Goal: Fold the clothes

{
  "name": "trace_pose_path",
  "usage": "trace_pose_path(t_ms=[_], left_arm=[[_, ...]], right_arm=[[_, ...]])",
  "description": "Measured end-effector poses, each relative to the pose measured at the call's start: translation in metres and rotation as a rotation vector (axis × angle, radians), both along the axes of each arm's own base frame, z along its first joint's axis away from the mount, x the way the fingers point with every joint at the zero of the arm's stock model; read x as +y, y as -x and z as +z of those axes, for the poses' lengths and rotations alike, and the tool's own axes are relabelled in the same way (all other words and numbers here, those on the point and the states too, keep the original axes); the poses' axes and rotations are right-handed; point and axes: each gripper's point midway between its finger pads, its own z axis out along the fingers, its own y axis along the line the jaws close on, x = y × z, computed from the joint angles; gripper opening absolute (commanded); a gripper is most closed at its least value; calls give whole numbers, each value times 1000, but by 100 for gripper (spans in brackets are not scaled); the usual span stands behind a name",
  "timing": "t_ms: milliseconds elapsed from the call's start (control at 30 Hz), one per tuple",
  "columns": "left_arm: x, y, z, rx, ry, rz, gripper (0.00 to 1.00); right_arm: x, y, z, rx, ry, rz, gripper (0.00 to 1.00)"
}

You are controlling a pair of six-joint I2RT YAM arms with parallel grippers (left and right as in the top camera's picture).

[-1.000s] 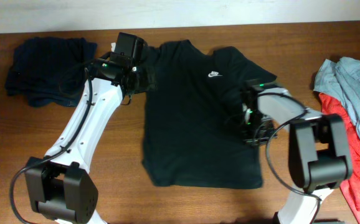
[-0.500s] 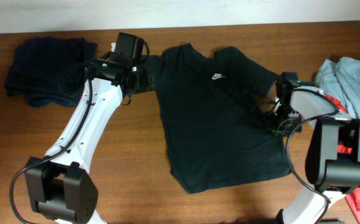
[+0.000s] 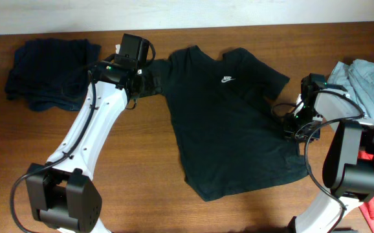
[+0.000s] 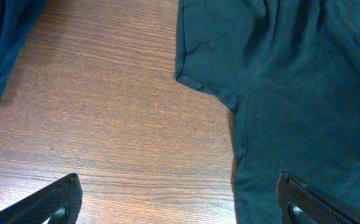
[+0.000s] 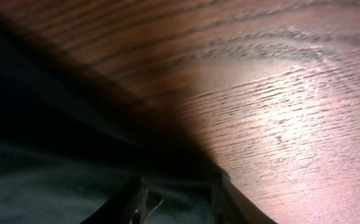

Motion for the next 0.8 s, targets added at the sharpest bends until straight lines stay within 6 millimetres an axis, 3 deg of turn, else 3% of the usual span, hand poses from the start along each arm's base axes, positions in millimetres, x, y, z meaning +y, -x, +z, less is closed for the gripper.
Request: trace_pose_path(t_ms=[267,467,500,533,567,600,633,667,700,800], left_arm=[[-1,-2,1,-9,3,0,99],[-4,-14,8,-67,20,0,96],[-5,-18,10,-84,26,0,67],[-6,-22,12,-102,30,0,29],[-8,-26,15,-121,33,-11,8],[-9,-30,17,-140,33,-22,3],[-11,-36,22,-171,32,-38,1],[-13,-42,26,-200,34,-50,1],[-15,-48,30,-232,35,-62,1],[-22,-69,41,-327,37,-92,1]], right_arm=[[-3,-22,26,-43,-33,-13,47],[6,-25,44,-42,-92,-19,48],[7,-26,46,-44,-103,-18,48],[9,-28,49,-50,-114,-20,48],[11,-31,51,-59,-129,-22,48],[14,-33,53,-66,-146,-23,46],[17,-34,55,-72,-165,-24,39],[21,-35,57,-76,-186,-22,14],[25,-35,58,-79,-211,-22,4],[36,-29,62,-52,-268,-40,4]])
